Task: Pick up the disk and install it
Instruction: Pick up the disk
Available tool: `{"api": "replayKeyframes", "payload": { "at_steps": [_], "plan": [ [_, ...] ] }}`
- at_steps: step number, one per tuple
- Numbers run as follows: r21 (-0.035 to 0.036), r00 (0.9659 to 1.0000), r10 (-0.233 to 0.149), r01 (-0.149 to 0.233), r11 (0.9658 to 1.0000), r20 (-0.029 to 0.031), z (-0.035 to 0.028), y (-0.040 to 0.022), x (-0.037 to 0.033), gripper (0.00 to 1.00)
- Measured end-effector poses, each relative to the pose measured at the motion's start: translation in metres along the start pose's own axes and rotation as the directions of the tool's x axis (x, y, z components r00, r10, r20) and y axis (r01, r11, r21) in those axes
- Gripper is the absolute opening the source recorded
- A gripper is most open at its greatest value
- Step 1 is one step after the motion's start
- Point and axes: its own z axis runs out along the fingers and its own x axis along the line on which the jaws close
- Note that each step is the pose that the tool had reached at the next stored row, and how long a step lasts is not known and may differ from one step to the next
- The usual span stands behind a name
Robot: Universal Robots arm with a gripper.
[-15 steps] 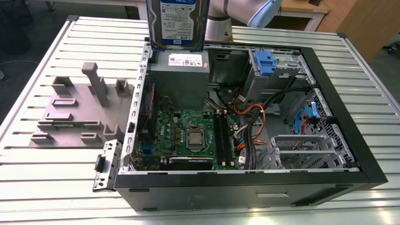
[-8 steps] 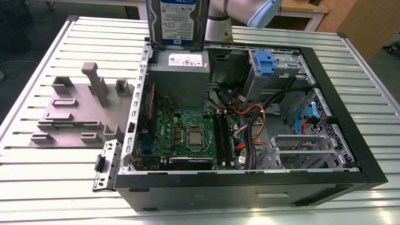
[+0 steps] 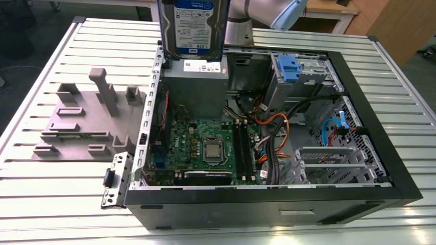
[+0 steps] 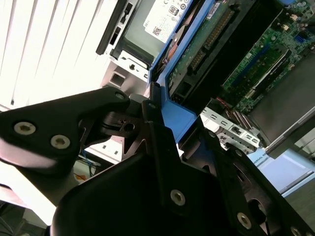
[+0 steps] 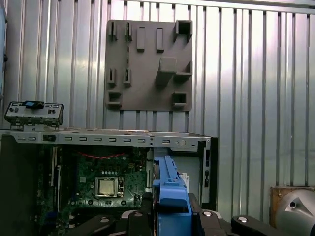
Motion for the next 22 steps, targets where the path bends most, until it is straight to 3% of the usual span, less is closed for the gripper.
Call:
{"api": "replayKeyframes", "payload": {
  "at_steps": [4,16,22],
  "plan": [
    [0.0,1.0,0.0,0.0,1.0,-0.001,-0.0001,-0.0024,0.0017,0.37],
    [-0.0001,1.0,0.0,0.0,1.0,-0.001,-0.0005,-0.0319,0.0022,0.37],
    [0.0,1.0,0.0,0.0,1.0,-0.0015,-0.0008,-0.0351,0.007,0.37]
  ]
}}
